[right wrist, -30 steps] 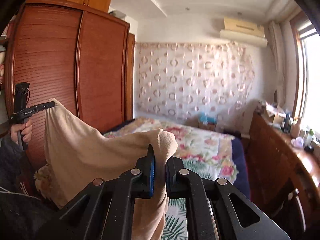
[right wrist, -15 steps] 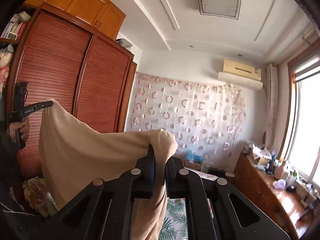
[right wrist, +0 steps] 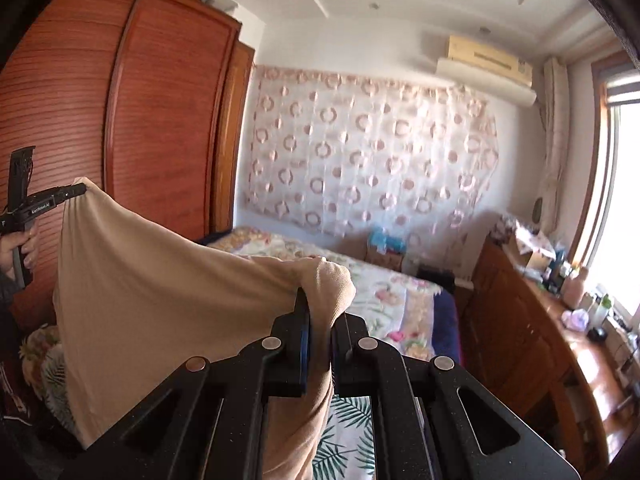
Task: Fold small clothes
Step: 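Lift the held shirt high with both grippers and shake it out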
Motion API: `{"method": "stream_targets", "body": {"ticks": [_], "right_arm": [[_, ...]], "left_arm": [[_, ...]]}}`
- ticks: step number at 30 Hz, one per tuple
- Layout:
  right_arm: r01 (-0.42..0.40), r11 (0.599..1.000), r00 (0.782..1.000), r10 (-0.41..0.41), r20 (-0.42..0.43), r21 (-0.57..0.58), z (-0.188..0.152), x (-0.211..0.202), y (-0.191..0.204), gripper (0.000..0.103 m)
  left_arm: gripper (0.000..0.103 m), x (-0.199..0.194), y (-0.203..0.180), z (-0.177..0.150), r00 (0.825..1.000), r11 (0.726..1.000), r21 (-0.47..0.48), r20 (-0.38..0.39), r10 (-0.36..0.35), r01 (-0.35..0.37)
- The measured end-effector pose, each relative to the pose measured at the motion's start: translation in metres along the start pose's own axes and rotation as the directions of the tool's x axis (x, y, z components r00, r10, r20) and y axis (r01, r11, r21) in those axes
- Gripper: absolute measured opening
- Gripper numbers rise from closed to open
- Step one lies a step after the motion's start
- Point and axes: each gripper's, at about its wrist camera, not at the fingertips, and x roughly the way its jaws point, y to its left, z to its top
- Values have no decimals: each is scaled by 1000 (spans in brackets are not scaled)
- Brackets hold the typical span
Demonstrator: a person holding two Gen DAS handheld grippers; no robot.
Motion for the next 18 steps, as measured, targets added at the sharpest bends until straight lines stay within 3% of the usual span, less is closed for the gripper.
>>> {"method": "stream_targets", "body": {"ticks": [8, 14, 18], "right_arm": [[-5, 999, 991, 12, -132, 54, -11, 131, -20, 8], [5, 997, 976, 11, -216, 76, 31, 201, -39, 8], [9, 997, 966, 13, -260, 82, 48, 216, -41, 8]], "left_arm": [[8, 95, 1, -30, 992, 1000, 22, -122, 25, -22], [8, 159, 8, -54, 978, 1000, 25, -209, 20, -15], [8, 186, 12, -71, 966, 1000, 17, -259, 13, -8]]}}
